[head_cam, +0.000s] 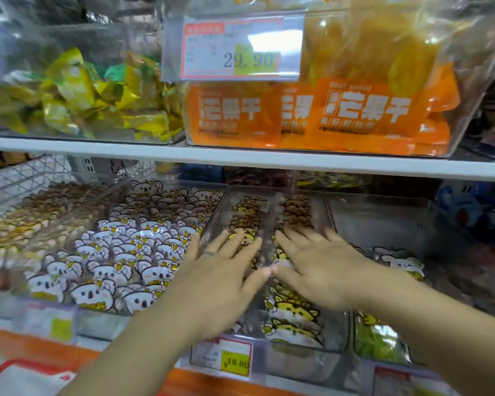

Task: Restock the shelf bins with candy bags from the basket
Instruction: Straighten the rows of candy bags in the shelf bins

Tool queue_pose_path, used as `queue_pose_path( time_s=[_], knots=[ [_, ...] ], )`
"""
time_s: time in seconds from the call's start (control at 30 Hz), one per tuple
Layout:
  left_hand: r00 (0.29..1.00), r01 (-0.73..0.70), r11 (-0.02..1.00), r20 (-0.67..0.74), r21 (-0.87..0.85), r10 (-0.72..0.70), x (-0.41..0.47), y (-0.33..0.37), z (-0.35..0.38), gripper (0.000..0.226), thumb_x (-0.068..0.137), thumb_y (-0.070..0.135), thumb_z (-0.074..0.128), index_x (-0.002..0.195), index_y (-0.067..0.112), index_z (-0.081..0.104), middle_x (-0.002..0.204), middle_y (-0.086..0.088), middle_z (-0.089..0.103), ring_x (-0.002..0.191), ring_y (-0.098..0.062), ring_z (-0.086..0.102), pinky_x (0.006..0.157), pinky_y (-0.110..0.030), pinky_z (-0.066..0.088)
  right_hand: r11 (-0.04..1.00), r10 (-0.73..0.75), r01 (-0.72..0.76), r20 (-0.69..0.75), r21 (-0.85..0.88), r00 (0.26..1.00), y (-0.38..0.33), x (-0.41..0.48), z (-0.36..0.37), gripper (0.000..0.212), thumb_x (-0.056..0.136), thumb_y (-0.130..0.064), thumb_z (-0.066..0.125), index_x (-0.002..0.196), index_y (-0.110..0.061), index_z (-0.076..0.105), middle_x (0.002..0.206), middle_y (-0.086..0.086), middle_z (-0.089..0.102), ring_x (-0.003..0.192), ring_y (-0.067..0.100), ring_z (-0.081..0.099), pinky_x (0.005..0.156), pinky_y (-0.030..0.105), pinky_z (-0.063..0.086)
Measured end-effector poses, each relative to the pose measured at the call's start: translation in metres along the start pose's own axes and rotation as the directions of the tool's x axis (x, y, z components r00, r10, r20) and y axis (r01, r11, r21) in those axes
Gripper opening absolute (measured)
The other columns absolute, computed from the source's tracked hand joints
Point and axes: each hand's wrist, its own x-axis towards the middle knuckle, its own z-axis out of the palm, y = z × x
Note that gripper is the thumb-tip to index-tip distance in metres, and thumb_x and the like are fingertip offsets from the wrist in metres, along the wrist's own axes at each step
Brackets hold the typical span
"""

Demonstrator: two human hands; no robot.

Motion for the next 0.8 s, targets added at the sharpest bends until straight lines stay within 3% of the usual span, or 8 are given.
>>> queue_pose_path(
  time_s=[0.2, 0.33, 0.43, 0.5, 0.53, 0.67, 0.8],
  knots=[
    [0.998, 0.021, 0.997, -0.054, 0.07, -0.017, 0.01, 0.005, 0.014, 0.06, 0.099, 0.061, -0.001, 0.156, 0.043, -0.008, 0.166, 0.01, -0.014, 0.153, -0.012, -0.015, 0.12, -0.053, -0.017, 0.979, 0.089, -0.079, 0.046, -0.186, 0.995, 0.004, 0.007, 0.01, 0.073, 0.101, -0.059, 0.005, 0.158, -0.016, -0.009, 0.166, 0.001, -0.016, 0.153, 0.017, -0.013, 0.122, 0.052, -0.009],
    [0.99, -0.049, 0.998, -0.131, -0.033, 0.045, 0.001, -0.001, 0.011, 0.067, 0.094, 0.066, -0.009, 0.157, 0.043, 0.002, 0.167, 0.013, -0.003, 0.153, -0.008, -0.006, 0.122, -0.048, -0.014, 0.996, 0.054, -0.047, -0.092, 0.079, 0.994, -0.009, -0.011, -0.002, 0.069, 0.103, -0.058, 0.015, 0.16, -0.021, 0.004, 0.168, -0.003, -0.001, 0.153, 0.013, -0.001, 0.123, 0.047, -0.006],
    [0.945, -0.211, 0.971, -0.278, -0.113, 0.173, -0.019, -0.022, 0.015, 0.076, 0.09, 0.079, 0.002, 0.153, 0.044, 0.026, 0.162, 0.019, 0.021, 0.15, -0.004, 0.019, 0.124, -0.048, -0.004, 0.991, -0.037, 0.059, -0.189, 0.117, 0.981, -0.031, -0.043, -0.007, 0.06, 0.099, -0.063, 0.035, 0.151, -0.033, 0.032, 0.157, -0.01, 0.035, 0.143, 0.014, 0.03, 0.123, 0.04, 0.014],
    [0.939, -0.28, 0.96, -0.213, -0.02, 0.27, -0.027, -0.037, 0.025, 0.082, 0.086, 0.086, 0.018, 0.151, 0.04, 0.033, 0.158, 0.018, 0.032, 0.146, -0.007, 0.03, 0.124, -0.055, 0.006, 0.996, -0.057, 0.069, -0.179, 0.06, 0.982, -0.039, -0.055, 0.001, 0.055, 0.094, -0.058, 0.052, 0.142, -0.035, 0.037, 0.142, -0.01, 0.05, 0.128, 0.018, 0.046, 0.11, 0.038, 0.033],
    [0.941, -0.287, 0.957, -0.179, 0.036, 0.289, -0.028, -0.041, 0.03, 0.084, 0.084, 0.088, 0.023, 0.152, 0.039, 0.033, 0.157, 0.017, 0.034, 0.145, -0.009, 0.033, 0.122, -0.059, 0.011, 0.998, -0.045, 0.053, -0.16, 0.044, 0.986, -0.04, -0.055, 0.005, 0.058, 0.094, -0.053, 0.057, 0.143, -0.035, 0.033, 0.142, -0.009, 0.049, 0.127, 0.02, 0.047, 0.106, 0.037, 0.036],
    [0.935, -0.277, 0.951, -0.19, 0.14, 0.3, -0.02, -0.046, 0.042, 0.082, 0.087, 0.085, 0.02, 0.151, 0.037, 0.033, 0.154, 0.012, 0.041, 0.143, -0.017, 0.039, 0.116, -0.064, 0.026, 0.991, -0.087, 0.076, -0.109, -0.107, 0.99, -0.03, -0.044, 0.026, 0.072, 0.1, -0.04, 0.054, 0.153, -0.033, 0.006, 0.153, -0.008, 0.033, 0.139, 0.018, 0.035, 0.116, 0.037, 0.022],
    [0.904, -0.281, 0.94, -0.275, 0.194, 0.327, -0.015, -0.048, 0.045, 0.074, 0.092, 0.077, 0.021, 0.149, 0.034, 0.039, 0.149, 0.008, 0.048, 0.135, -0.019, 0.049, 0.11, -0.066, 0.034, 0.971, -0.118, 0.093, -0.106, -0.219, 0.987, -0.017, -0.04, 0.031, 0.072, 0.101, -0.032, 0.053, 0.153, -0.032, 0.003, 0.15, -0.01, 0.035, 0.129, 0.016, 0.05, 0.121, 0.04, 0.006]
  ],
)
